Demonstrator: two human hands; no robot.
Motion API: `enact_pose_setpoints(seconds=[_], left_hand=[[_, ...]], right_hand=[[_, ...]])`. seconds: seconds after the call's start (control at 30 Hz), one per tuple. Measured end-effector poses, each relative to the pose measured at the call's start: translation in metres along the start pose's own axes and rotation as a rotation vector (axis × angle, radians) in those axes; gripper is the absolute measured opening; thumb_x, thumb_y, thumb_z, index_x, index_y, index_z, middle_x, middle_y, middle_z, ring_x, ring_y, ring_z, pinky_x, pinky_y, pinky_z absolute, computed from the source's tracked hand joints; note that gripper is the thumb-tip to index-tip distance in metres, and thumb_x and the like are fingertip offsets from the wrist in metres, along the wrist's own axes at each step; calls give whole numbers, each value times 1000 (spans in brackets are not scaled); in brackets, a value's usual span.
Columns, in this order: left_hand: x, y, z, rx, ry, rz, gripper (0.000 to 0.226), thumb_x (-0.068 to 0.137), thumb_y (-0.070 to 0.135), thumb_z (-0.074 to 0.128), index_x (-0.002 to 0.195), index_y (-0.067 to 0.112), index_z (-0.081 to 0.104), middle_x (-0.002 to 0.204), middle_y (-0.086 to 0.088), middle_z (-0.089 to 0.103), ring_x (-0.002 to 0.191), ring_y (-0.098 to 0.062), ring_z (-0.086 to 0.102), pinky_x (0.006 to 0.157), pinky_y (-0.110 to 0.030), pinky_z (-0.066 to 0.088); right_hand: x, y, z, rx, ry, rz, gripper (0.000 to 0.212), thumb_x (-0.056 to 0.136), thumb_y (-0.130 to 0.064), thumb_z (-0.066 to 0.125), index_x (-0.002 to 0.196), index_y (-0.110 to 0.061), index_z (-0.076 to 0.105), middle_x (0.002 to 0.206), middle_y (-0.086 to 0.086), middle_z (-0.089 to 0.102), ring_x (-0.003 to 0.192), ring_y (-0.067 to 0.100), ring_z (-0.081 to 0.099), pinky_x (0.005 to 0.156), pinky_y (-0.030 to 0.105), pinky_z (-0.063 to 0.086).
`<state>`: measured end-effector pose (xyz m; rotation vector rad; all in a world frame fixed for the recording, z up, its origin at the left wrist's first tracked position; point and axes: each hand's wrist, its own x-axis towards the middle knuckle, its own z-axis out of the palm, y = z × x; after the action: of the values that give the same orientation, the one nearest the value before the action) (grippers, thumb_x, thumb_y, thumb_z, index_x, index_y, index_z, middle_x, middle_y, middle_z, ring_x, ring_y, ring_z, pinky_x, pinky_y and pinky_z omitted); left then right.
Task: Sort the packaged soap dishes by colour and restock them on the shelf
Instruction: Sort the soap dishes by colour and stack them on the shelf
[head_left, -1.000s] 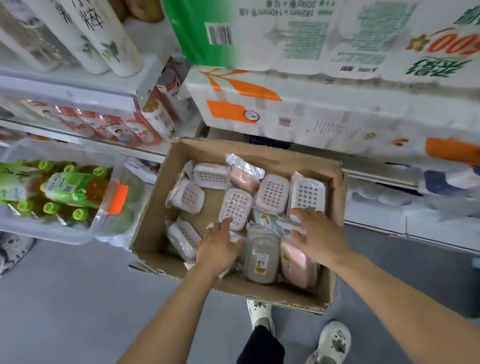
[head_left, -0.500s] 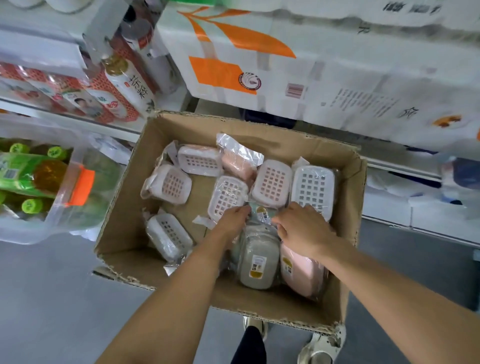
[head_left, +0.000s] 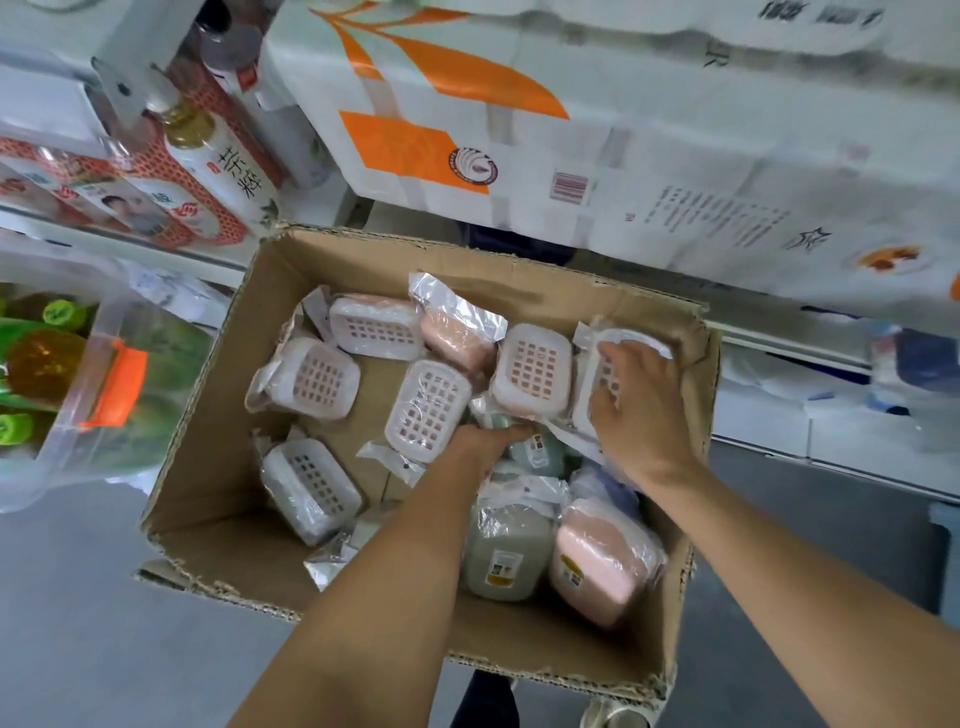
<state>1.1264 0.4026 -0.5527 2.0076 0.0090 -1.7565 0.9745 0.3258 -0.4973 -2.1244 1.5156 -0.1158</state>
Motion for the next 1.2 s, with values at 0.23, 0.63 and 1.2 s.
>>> enact_pose_setpoints(seconds=[0.23, 0.63, 1.2], left_hand=[[-24, -13, -20, -115, 144, 191, 49, 74, 31, 85, 113, 10, 65, 100, -7, 73, 93, -25, 70, 86, -40, 58], [-63, -37, -73, -90, 330, 463, 35, 71, 40, 85, 95, 22, 69, 92, 0, 76, 86, -19, 74, 80, -44, 60], [-67, -32, -97, -176, 345, 493, 35, 83, 29, 77, 113, 19, 63, 98, 2, 74, 84, -13, 73, 67, -28, 58]], right_hand=[[8, 11, -7, 274, -66, 343, 46, 89, -31, 58, 131, -19, 45, 128, 6, 56, 119, 30, 53, 100, 51, 47], [-1, 7, -6, 814, -254, 600, 43, 97, -1, 47, 139, -12, 47, 114, 3, 59, 94, 20, 62, 71, 27, 48], [-16, 8, 14, 179, -360, 376, 37, 90, -20, 60, 124, -9, 53, 123, 8, 56, 112, 27, 55, 94, 35, 45]])
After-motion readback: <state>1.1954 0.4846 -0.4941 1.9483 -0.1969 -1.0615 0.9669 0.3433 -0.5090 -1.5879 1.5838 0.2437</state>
